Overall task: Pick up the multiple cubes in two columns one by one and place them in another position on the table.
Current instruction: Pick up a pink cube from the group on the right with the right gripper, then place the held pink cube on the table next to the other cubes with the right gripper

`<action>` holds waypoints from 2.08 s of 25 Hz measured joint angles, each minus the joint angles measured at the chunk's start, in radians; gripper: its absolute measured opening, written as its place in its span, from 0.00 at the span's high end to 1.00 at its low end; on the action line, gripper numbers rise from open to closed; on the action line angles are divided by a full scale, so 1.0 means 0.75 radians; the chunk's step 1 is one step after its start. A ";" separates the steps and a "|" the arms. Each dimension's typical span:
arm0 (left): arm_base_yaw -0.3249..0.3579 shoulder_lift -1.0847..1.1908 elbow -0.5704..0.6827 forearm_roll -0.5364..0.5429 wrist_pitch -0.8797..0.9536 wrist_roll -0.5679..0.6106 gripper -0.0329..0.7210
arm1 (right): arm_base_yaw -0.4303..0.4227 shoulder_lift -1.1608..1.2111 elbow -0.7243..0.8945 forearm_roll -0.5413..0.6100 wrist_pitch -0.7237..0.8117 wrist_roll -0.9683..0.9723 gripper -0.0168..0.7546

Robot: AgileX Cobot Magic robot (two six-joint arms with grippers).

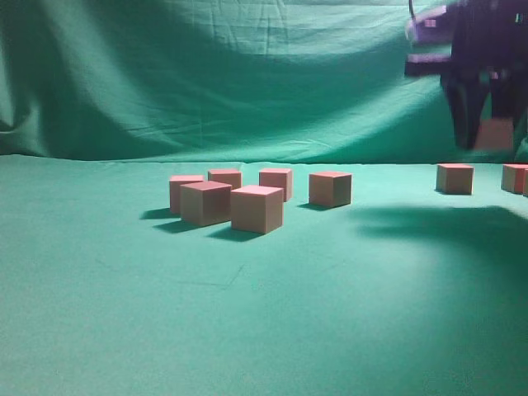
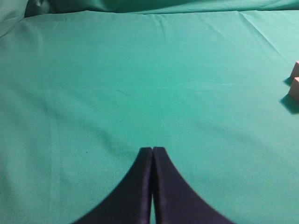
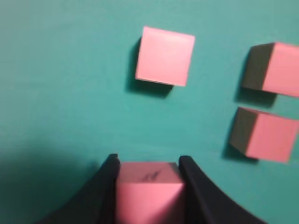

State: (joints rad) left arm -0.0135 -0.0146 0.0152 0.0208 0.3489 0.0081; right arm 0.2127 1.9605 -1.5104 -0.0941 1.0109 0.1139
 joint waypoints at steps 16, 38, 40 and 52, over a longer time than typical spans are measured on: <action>0.000 0.000 0.000 0.000 0.000 0.000 0.96 | 0.526 -0.359 0.138 0.019 0.186 -0.015 0.65; 0.000 0.000 0.000 0.000 0.000 0.000 0.96 | 0.818 -0.359 0.466 -0.177 -0.248 0.571 0.65; 0.000 0.000 0.000 0.000 0.000 0.000 0.96 | 0.818 -0.353 0.468 -0.200 -0.267 0.596 0.65; 0.000 0.000 0.000 0.000 0.000 0.000 0.96 | 0.818 -0.208 0.474 -0.232 -0.379 0.659 0.65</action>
State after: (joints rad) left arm -0.0135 -0.0146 0.0152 0.0208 0.3489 0.0081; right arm 0.8264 1.8046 -1.1552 -0.2682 0.7268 0.6080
